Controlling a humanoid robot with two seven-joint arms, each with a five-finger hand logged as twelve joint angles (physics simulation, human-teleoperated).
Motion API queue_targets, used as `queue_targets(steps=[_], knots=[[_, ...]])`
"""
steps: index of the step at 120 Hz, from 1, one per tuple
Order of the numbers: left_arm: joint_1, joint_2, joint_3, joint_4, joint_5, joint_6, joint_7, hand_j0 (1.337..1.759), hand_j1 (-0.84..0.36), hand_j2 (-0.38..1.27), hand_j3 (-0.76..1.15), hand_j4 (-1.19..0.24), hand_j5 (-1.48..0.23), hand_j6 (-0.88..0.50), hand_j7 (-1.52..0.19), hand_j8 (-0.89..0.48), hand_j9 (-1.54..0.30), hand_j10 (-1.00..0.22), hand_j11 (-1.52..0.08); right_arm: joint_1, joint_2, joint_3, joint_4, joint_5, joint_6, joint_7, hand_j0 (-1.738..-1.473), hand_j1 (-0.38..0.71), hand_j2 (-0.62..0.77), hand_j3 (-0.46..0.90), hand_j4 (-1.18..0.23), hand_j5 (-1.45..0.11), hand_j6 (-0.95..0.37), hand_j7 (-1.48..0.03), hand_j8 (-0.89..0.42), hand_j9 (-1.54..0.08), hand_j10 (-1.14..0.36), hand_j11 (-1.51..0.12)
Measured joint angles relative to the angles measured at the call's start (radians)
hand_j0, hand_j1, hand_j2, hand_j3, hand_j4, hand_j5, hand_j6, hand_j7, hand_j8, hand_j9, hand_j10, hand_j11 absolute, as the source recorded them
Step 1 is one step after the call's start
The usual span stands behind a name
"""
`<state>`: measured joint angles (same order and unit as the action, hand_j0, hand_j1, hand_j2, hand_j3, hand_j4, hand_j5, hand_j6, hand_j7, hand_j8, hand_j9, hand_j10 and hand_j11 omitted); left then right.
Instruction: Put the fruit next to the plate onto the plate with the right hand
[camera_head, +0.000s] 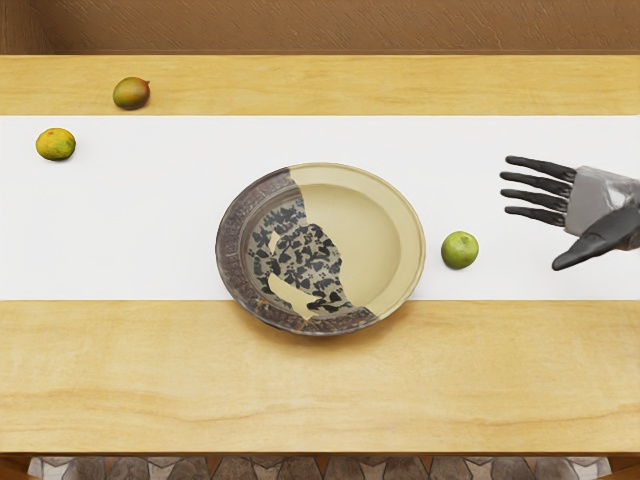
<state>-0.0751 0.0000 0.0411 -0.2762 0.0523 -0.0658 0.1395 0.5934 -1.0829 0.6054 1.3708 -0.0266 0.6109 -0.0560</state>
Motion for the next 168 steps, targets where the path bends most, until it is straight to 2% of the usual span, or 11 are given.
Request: queue_targets(steps=[12,22,30,39,47,71,84,89,102,113,168], knots=[[0.0,0.0,0.0,0.0,0.0,0.0,0.0,1.658,0.35,0.0,0.0,0.0,0.0,0.0,0.0,0.0,0.0,0.0,0.0,0.025,0.004,-0.011,0.019,-0.01,0.0,-0.01,-1.658,-0.32,0.0,0.0,-0.02,-0.03,-0.02,-0.03,-0.02,-0.03,-0.02,-0.03],[0.0,0.0,0.0,0.0,0.0,0.0,0.0,1.658,0.35,0.0,0.0,0.0,0.0,0.0,0.0,0.0,0.0,0.0,0.0,0.096,-0.002,-0.014,0.045,-0.128,0.0,-0.115,-1.658,-0.32,0.0,0.0,-0.02,-0.03,-0.02,-0.03,-0.02,-0.03,-0.02,-0.03],[0.0,0.0,0.0,0.0,0.0,0.0,0.0,1.658,0.35,0.0,0.0,0.0,0.0,0.0,0.0,0.0,0.0,0.0,0.0,0.16,-0.017,-0.014,0.129,-0.294,-0.034,-0.192,-1.658,-0.32,0.0,0.0,-0.02,-0.03,-0.02,-0.03,-0.02,-0.03,-0.02,-0.03],[0.0,0.0,0.0,0.0,0.0,0.0,0.0,1.658,0.35,0.0,0.0,0.0,0.0,0.0,0.0,0.0,0.0,0.0,0.0,0.202,-0.019,-0.014,0.205,-0.487,-0.142,-0.241,-1.658,-0.32,0.0,0.0,-0.02,-0.03,-0.03,-0.03,-0.03,-0.03,-0.03,-0.03],[0.0,0.0,0.0,0.0,0.0,0.0,0.0,1.658,0.35,0.0,0.0,0.0,0.0,0.0,0.0,0.0,0.0,0.0,0.0,0.216,0.026,-0.02,0.245,-0.638,-0.29,-0.268,-1.658,-0.32,0.0,0.0,-0.03,-0.03,-0.03,-0.03,-0.03,-0.03,-0.03,-0.03],[0.0,0.0,0.0,0.0,0.0,0.0,0.0,1.658,0.35,0.0,0.0,0.0,0.0,0.0,0.0,0.0,0.0,0.0,0.0,0.197,0.212,-0.179,0.285,-0.878,-0.805,-0.293,-1.658,-0.32,0.0,0.0,-0.03,-0.03,-0.03,-0.03,-0.03,-0.03,-0.03,-0.03],[0.0,0.0,0.0,0.0,0.0,0.0,0.0,1.658,0.35,0.0,0.0,0.0,0.0,0.0,0.0,0.0,0.0,0.0,0.0,0.178,0.268,-0.254,0.285,-0.924,-0.945,-0.296,-1.658,-0.28,-0.01,0.0,-0.06,-0.07,-0.06,-0.07,-0.06,-0.07,-0.06,-0.07],[0.0,0.0,0.0,0.0,0.0,0.0,0.0,1.658,0.35,0.0,0.0,0.0,0.0,0.0,0.0,0.0,0.0,0.0,0.0,0.177,0.279,-0.281,0.284,-0.933,-0.97,-0.303,-1.658,-0.27,-0.01,0.0,-0.07,-0.09,-0.07,-0.09,-0.07,-0.09,-0.07,-0.09],[0.0,0.0,0.0,0.0,0.0,0.0,0.0,1.658,0.35,0.0,0.0,0.0,0.0,0.0,0.0,0.0,0.0,0.0,0.0,0.179,0.308,-0.328,0.279,-0.991,-1.004,-0.361,-1.658,-0.25,-0.01,0.0,-0.09,-0.11,-0.09,-0.11,-0.09,-0.11,-0.09,-0.11],[0.0,0.0,0.0,0.0,0.0,0.0,0.0,1.658,0.35,0.0,0.0,0.0,0.0,0.0,0.0,0.0,0.0,0.0,0.0,0.179,0.329,-0.338,0.27,-1.014,-1.018,-0.382,-1.658,-0.24,-0.02,0.0,-0.1,-0.13,-0.1,-0.13,-0.1,-0.13,-0.1,-0.13],[0.0,0.0,0.0,0.0,0.0,0.0,0.0,1.658,0.35,0.0,0.0,0.0,0.0,0.0,0.0,0.0,0.0,0.0,0.0,0.19,0.392,-0.318,0.228,-1.028,-1.025,-0.398,-1.658,-0.04,-0.05,0.0,-0.26,-0.34,-0.26,-0.34,-0.26,-0.34,-0.26,-0.34]])
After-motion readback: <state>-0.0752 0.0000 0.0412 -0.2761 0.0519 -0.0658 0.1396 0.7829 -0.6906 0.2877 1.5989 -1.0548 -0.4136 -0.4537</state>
